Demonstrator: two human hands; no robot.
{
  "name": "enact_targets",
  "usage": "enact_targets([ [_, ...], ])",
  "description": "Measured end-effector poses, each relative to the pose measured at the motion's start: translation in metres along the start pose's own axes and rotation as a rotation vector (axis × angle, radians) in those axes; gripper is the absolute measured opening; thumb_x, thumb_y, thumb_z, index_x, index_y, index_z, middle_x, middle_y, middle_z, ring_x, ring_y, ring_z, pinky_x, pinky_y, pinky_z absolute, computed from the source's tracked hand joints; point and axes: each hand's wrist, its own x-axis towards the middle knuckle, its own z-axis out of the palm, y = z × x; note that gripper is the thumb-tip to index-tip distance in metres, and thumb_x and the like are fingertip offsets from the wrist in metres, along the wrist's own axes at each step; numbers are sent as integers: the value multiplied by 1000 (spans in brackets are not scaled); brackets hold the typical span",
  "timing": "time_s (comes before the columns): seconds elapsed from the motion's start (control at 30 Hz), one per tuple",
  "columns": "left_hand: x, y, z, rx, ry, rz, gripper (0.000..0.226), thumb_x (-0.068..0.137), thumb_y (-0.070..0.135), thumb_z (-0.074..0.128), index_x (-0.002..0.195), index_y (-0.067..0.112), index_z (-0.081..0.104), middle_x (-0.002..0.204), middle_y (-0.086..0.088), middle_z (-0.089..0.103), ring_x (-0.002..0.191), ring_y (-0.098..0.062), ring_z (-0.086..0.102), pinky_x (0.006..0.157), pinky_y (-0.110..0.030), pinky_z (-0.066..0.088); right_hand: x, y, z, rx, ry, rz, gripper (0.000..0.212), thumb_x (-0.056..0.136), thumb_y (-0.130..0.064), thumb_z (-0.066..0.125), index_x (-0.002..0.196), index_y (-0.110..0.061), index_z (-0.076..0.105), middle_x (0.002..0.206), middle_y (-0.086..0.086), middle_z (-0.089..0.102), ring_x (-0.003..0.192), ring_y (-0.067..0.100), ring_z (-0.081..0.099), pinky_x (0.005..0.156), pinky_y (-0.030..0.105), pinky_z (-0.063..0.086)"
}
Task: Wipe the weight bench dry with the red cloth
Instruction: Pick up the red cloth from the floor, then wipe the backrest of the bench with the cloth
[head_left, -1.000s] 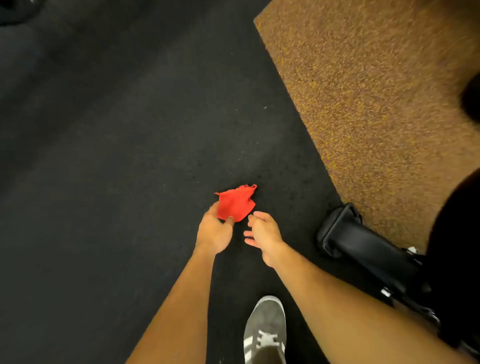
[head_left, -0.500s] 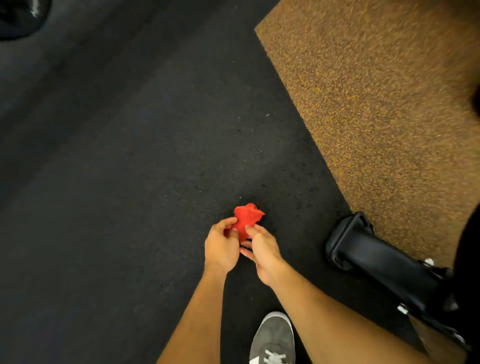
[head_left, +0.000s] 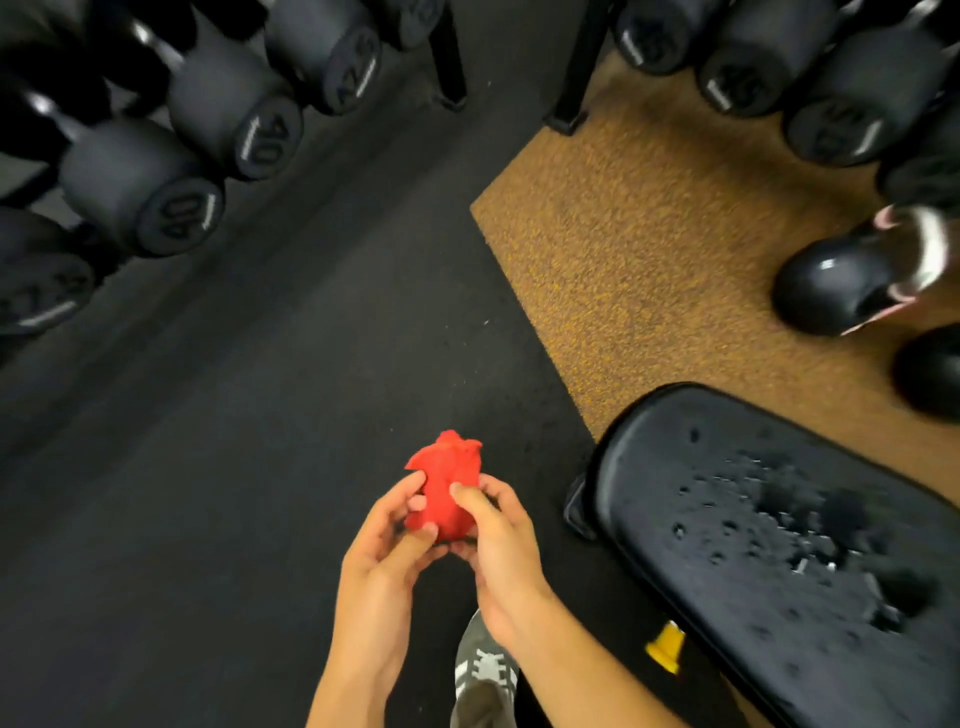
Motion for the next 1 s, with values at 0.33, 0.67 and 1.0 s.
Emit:
enact_targets([
  [0.33, -158, 97, 100, 44, -204, 339, 66, 69, -6, 77, 131, 14, 67, 132, -5, 68, 111, -20, 68, 90, -36, 60, -180, -125, -68, 1, -351, -242, 41, 93, -33, 62, 132, -22, 67, 125, 15, 72, 111, 35, 69, 89, 40, 52],
  [0.67, -276, 77, 191, 506, -353, 703, 51, 78, 31, 84, 125, 39, 67, 138, 9, 56, 123, -18, 60, 92, -45, 58, -292, -173, -215, -151, -314, -527, 39, 87, -22, 74, 124, -12, 72, 123, 16, 74, 119, 32, 68, 111, 46, 48],
  [1.0, -375, 42, 236, 673, -672, 785, 92, 76, 36, 85, 150, 55, 34, 137, 26, 51, 130, -2, 56, 109, -38, 47, -401, -158, -328, -274, -280, -715, 38, 91, -16, 72, 128, -9, 69, 119, 14, 75, 113, 25, 70, 98, 34, 54],
])
